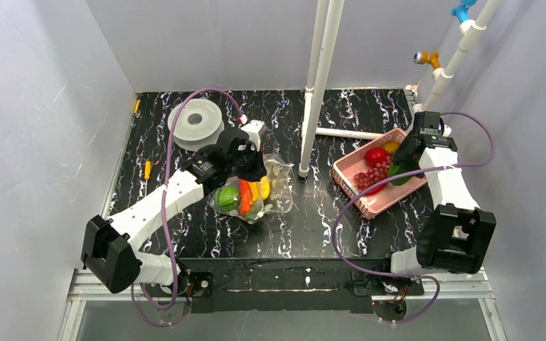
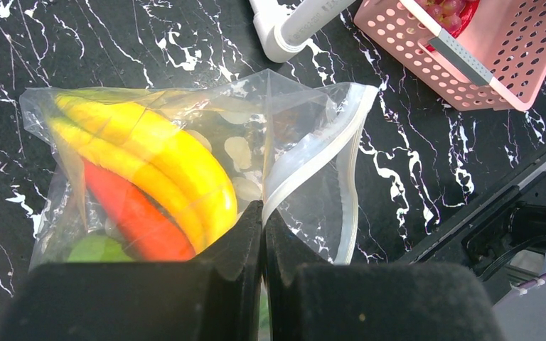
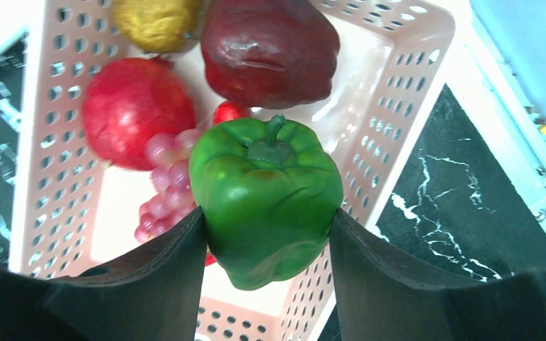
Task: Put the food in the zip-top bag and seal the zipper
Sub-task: Pick up the fake vegetable from the bin, then place the fake vegetable in the zipper food storage bag.
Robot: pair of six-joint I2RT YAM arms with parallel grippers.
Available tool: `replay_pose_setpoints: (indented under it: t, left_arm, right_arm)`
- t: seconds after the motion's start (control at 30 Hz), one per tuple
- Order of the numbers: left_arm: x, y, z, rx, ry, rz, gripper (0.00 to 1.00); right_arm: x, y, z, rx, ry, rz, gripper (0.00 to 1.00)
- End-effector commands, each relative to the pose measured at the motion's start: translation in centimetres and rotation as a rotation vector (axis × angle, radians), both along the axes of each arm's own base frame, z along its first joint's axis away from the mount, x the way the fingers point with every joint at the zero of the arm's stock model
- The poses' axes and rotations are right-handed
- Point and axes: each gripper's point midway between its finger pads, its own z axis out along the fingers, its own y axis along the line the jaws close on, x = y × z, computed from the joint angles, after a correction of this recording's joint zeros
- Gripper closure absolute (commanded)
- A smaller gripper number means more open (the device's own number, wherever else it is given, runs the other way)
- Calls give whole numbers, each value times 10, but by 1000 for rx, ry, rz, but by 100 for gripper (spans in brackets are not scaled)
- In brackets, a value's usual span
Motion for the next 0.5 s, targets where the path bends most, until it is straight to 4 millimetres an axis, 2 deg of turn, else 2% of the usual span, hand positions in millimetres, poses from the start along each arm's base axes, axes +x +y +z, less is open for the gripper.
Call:
replay_pose_setpoints:
  t: [0.0,0.13,0.3,0.4,0.47]
  left_arm:
    - [-2,-2,7,-20,-11,-8,100]
    - [-2,-1,8,-21,-12,-6,100]
    - [-3,-2,8,-25,-8,-6,100]
    - [-3,-2,8,-29,-5,-6,100]
    - [-4,-3,8,-32,-2,-7,100]
  right_arm:
    - [9,31,38,106,-167,138,99]
    - [0,63,53,204,-245,246,99]
    - [-20,102,61,313,-294,378,99]
    - [-35,132,62,364,-308,481,99]
    - [-46,159,67,388,-322,581,99]
